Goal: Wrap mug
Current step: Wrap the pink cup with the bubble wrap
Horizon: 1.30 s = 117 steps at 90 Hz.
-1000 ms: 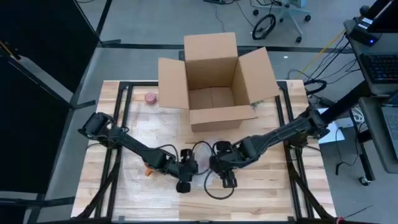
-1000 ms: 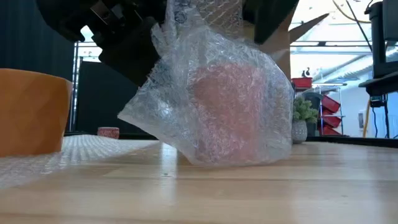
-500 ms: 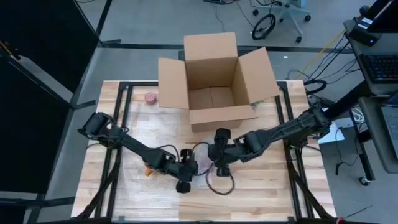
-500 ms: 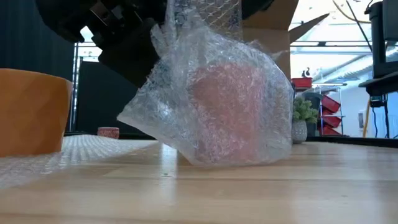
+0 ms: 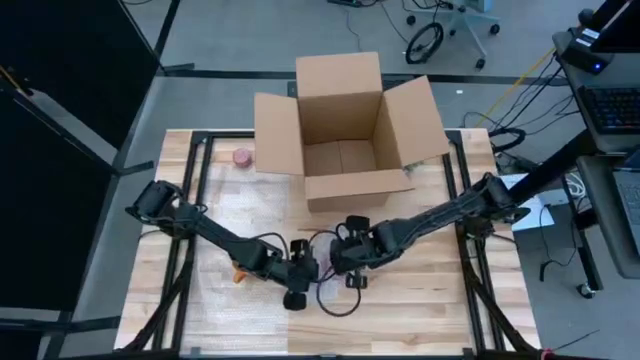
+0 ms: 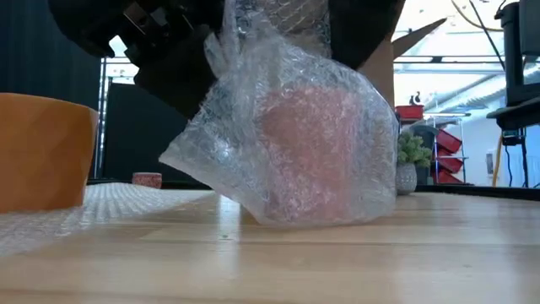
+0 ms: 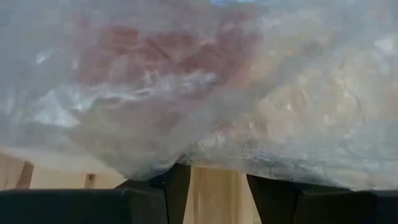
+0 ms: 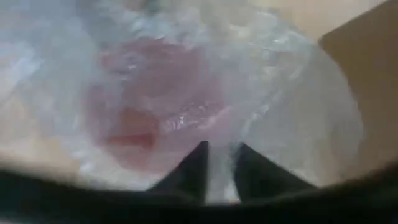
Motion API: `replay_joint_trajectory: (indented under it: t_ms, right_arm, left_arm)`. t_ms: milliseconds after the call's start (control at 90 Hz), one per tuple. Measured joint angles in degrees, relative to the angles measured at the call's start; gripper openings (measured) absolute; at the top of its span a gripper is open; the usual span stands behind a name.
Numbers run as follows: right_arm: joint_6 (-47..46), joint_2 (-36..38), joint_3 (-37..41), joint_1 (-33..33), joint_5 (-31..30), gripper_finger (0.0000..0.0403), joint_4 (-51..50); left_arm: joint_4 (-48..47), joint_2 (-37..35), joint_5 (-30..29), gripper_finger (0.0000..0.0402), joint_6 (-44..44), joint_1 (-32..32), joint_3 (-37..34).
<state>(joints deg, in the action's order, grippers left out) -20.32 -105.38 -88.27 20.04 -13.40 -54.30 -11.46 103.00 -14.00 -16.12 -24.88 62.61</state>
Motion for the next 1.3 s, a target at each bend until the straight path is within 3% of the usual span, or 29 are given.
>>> replay_joint_trajectory:
  t_ms: [400, 544, 822, 1011, 1300]
  right_arm:
    - [1.2, 3.8, -0.1, 2.8, 1.0, 0.0002, 7.6]
    - [1.4, 0.3, -0.1, 3.4, 4.9, 0.0002, 13.1]
    - [0.3, -6.8, -0.1, 3.2, 4.3, 0.0006, 12.2]
    - [-0.2, -6.5, -0.1, 3.1, 7.5, 0.0076, 11.8]
    - [-0.7, 0.8, -0.1, 3.2, 7.8, 0.0207, 11.7]
  left_arm:
    - [0.0, 0.0, 0.0, 0.0136, 0.0, 0.1, 0.0]
    - [0.0, 0.0, -0.1, 0.0136, 0.0, 0.1, 0.0]
    - [0.0, 0.0, -0.2, 0.0136, 0.0, 0.2, 0.0]
    - [0.1, 0.0, -0.2, 0.0136, 0.0, 0.1, 0.0]
    - [0.2, 0.0, -0.2, 0.0136, 0.0, 0.1, 0.0]
